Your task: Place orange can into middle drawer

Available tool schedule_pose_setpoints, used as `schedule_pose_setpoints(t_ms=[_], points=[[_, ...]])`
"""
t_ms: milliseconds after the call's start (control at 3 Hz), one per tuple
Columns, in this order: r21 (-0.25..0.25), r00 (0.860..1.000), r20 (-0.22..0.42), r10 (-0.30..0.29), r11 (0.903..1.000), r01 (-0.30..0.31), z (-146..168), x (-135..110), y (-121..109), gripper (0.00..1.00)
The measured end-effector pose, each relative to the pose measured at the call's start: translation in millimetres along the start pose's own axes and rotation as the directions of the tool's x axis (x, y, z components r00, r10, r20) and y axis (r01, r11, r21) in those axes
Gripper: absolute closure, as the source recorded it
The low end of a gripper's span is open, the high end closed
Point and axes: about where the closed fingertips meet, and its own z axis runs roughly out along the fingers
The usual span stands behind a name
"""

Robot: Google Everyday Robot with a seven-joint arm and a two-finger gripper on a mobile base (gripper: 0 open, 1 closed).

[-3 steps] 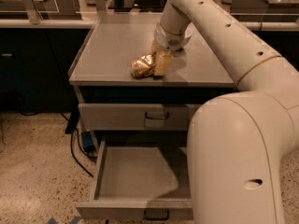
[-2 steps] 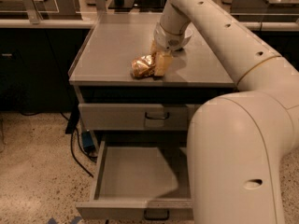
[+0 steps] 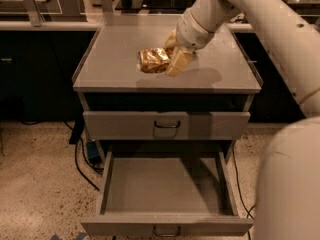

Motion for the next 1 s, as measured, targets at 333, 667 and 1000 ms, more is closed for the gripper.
schedule_pose_setpoints(t_ms=[333,667,1000], points=[[0.02,0.997,0.071,0.039,0.999,-0.04,-20.3,-18.9,44.8,1.0],[-0.045,0.997,0.057,0.059,0.9974,-0.056,2.7,-7.7,69.6,1.0],[-0.046,0.997,0.058,0.058,0.9974,-0.056,3.2,-8.1,69.4,1.0]])
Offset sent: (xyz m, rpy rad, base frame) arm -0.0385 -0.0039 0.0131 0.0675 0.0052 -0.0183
